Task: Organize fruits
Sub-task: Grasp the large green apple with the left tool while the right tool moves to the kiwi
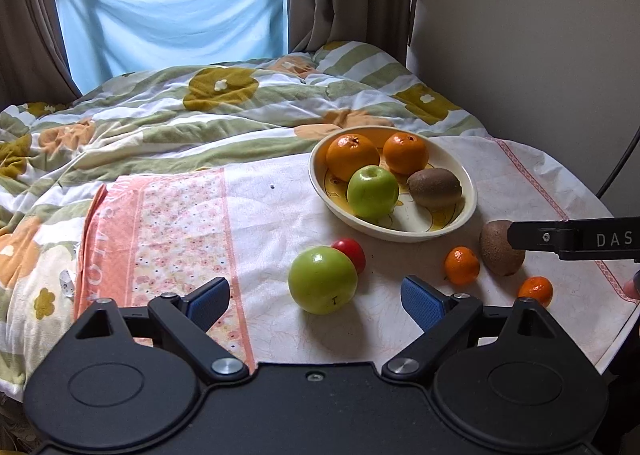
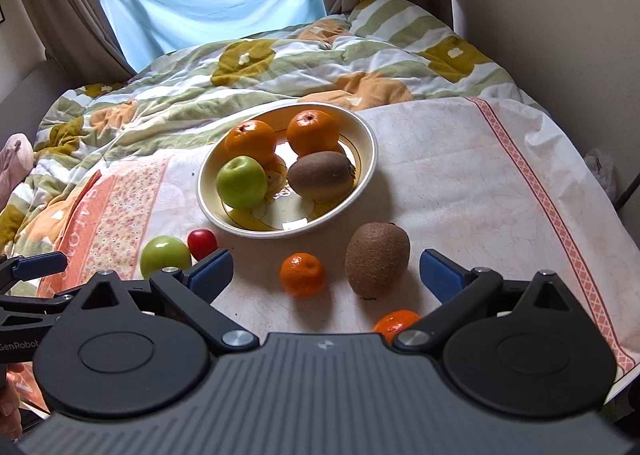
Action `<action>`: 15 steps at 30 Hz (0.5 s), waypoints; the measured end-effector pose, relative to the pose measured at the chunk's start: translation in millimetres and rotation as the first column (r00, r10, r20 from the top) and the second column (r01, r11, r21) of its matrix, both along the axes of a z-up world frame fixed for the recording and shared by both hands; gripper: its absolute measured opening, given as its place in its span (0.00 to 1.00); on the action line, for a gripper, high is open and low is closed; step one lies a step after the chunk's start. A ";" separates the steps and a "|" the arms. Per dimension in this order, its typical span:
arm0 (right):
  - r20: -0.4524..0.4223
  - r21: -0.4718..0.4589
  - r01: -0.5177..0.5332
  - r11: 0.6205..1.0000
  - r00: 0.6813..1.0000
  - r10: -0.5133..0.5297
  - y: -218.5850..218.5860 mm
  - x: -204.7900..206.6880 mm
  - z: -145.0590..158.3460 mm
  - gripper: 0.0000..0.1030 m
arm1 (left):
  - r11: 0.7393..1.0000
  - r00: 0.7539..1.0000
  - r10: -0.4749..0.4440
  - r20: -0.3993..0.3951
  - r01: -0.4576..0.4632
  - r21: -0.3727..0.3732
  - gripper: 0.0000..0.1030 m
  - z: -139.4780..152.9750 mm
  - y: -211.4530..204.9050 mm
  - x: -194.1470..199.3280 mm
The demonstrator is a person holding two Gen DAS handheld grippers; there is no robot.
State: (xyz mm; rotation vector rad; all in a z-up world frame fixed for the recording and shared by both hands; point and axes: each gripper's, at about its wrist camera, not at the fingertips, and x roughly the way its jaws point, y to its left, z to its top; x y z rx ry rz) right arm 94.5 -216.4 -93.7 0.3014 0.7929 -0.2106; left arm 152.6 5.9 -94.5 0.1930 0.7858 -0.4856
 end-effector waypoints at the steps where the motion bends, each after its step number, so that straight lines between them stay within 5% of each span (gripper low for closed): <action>1: -0.004 0.004 0.009 1.000 1.000 -0.009 -3.0 1.2 -4.2 1.00 | 1.000 1.000 -0.002 -0.005 0.002 0.005 0.91 -4.9 -2.8 4.3; 15: -0.038 0.052 0.096 0.994 0.995 -0.094 -41.8 25.9 -43.8 1.00 | 0.999 0.998 0.002 -0.066 0.001 0.049 0.82 -50.7 -39.3 47.9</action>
